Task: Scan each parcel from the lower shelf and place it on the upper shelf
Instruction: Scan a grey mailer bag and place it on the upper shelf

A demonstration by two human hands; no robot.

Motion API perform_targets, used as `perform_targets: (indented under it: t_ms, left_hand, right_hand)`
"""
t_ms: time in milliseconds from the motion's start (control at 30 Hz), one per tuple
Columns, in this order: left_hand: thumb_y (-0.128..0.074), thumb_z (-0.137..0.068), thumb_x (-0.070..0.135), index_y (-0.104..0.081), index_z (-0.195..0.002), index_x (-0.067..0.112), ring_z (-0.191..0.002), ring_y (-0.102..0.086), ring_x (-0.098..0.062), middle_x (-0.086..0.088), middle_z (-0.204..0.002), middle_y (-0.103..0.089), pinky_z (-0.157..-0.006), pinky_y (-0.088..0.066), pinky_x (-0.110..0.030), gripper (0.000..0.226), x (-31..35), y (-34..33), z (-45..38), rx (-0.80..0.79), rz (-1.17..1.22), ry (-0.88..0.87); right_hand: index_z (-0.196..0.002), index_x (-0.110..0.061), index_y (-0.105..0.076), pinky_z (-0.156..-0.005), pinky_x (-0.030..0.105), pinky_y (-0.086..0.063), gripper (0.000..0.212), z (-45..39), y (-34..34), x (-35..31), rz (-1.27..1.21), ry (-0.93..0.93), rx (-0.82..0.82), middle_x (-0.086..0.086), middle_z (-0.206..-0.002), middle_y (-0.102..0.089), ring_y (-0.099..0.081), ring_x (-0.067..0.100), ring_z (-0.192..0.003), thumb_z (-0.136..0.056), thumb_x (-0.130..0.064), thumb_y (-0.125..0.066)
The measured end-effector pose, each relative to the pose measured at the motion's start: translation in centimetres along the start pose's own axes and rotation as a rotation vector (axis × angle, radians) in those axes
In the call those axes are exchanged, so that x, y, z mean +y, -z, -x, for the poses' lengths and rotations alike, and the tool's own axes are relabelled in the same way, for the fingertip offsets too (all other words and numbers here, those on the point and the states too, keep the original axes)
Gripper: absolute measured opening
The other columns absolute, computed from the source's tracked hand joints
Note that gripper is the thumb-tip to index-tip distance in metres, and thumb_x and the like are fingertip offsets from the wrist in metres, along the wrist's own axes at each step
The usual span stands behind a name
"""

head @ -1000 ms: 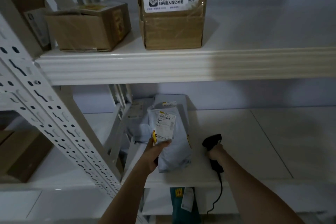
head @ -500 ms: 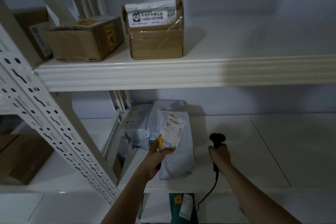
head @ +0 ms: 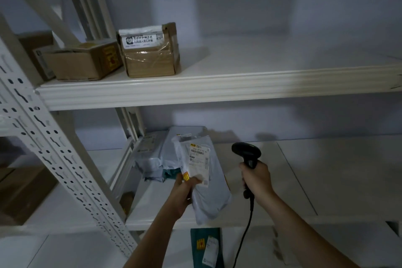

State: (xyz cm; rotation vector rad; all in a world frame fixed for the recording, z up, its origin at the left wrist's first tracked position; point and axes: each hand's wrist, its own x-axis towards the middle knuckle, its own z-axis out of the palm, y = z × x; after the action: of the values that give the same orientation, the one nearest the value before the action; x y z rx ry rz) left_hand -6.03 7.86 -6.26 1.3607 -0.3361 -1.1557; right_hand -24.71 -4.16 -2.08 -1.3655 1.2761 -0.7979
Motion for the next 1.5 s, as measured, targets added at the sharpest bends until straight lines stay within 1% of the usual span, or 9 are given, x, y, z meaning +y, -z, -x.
perform_targets:
  t_ms: [100,267,400,500,633,767,933,1033,1500]
  left_hand:
    - [-0.075,-0.075,0.002,-0.050,-0.131,0.022,-0.107,-0.067,-0.038,-0.015,-0.120,-0.069,-0.087,-0.057,-0.056,0.064,0.1,-0.7,0.7,-0.067,0.024,-0.018]
    - [-0.078,-0.061,0.010,-0.048,-0.130,0.022,-0.108,-0.065,-0.037,-0.014,-0.120,-0.067,-0.090,-0.056,-0.053,0.076,-0.4,-1.4,2.8,-0.122,-0.026,-0.014]
    - [-0.075,-0.068,0.007,-0.048,-0.127,0.020,-0.107,-0.063,-0.035,-0.013,-0.117,-0.067,-0.093,-0.052,-0.049,0.066,-1.0,-1.7,4.4,-0.131,-0.066,0.003]
    - [-0.076,-0.065,0.008,-0.045,-0.128,0.020,-0.108,-0.063,-0.034,-0.013,-0.119,-0.066,-0.097,-0.051,-0.052,0.071,-1.3,-2.1,5.8,-0.167,-0.095,0.006]
    - [-0.073,-0.074,-0.002,-0.041,-0.129,0.019,-0.105,-0.063,-0.030,-0.011,-0.118,-0.063,-0.079,-0.056,-0.041,0.066,-1.7,-2.8,7.3,-0.191,-0.145,-0.036]
    - [-0.069,-0.082,-0.003,-0.045,-0.127,0.029,-0.106,-0.064,-0.025,-0.006,-0.121,-0.065,-0.071,-0.055,-0.035,0.061,-2.0,-3.4,8.6,-0.212,-0.156,-0.081]
    - [-0.067,-0.081,-0.009,-0.045,-0.127,0.027,-0.101,-0.065,-0.025,-0.006,-0.117,-0.066,-0.067,-0.056,-0.036,0.063,-2.1,-4.5,9.1,-0.163,-0.104,-0.130]
    - [-0.067,-0.081,-0.011,-0.047,-0.118,0.033,-0.098,-0.065,-0.023,-0.003,-0.112,-0.067,-0.066,-0.055,-0.035,0.061,-2.1,-5.3,9.2,-0.159,-0.111,-0.138]
    - [-0.070,-0.080,-0.009,-0.041,-0.131,0.029,-0.104,-0.067,-0.029,-0.009,-0.120,-0.067,-0.070,-0.059,-0.040,0.069,-4.0,-7.1,8.2,-0.174,-0.111,-0.101]
  right_hand:
    - [-0.070,-0.007,-0.056,-0.054,0.034,-0.047,0.014,2.1,0.7,-0.9,-0.032,0.016,-0.019,0.013,-0.057,-0.056,-0.053,0.023,-0.049,-0.083,-0.009,-0.056]
    - [-0.071,-0.008,-0.056,-0.052,0.031,-0.046,0.012,6.3,1.2,-2.1,-0.050,-0.007,-0.019,0.012,-0.058,-0.055,-0.053,0.022,-0.050,-0.082,-0.011,-0.055]
    - [-0.072,-0.006,-0.058,-0.047,0.027,-0.045,0.011,9.3,1.0,-2.4,-0.043,-0.041,-0.014,0.011,-0.056,-0.055,-0.051,0.020,-0.043,-0.082,-0.010,-0.056]
    - [-0.071,-0.005,-0.059,-0.046,0.027,-0.045,0.011,11.1,0.9,-1.8,-0.055,-0.073,0.004,0.010,-0.055,-0.056,-0.051,0.019,-0.042,-0.082,-0.007,-0.058]
    - [-0.071,-0.006,-0.060,-0.049,0.028,-0.047,0.011,12.7,1.0,-1.1,-0.069,-0.073,0.010,0.009,-0.055,-0.056,-0.052,0.021,-0.046,-0.082,-0.005,-0.058]
    - [-0.070,-0.006,-0.059,-0.047,0.028,-0.045,0.013,13.4,1.1,-1.1,-0.056,-0.040,-0.011,0.009,-0.054,-0.055,-0.051,0.021,-0.045,-0.083,-0.005,-0.057]
    - [-0.074,-0.004,-0.060,-0.052,0.031,-0.045,0.011,13.6,1.5,-1.1,-0.080,-0.011,-0.059,0.010,-0.055,-0.053,-0.050,0.022,-0.047,-0.083,-0.003,-0.056]
    - [-0.074,-0.004,-0.061,-0.052,0.032,-0.045,0.010,13.4,1.7,-1.0,-0.100,-0.013,-0.091,0.011,-0.054,-0.053,-0.050,0.023,-0.046,-0.082,-0.003,-0.056]
    - [-0.069,-0.006,-0.058,-0.050,0.032,-0.044,0.011,12.3,3.0,-0.2,-0.071,-0.013,-0.107,0.012,-0.051,-0.051,-0.049,0.024,-0.044,-0.081,-0.007,-0.058]
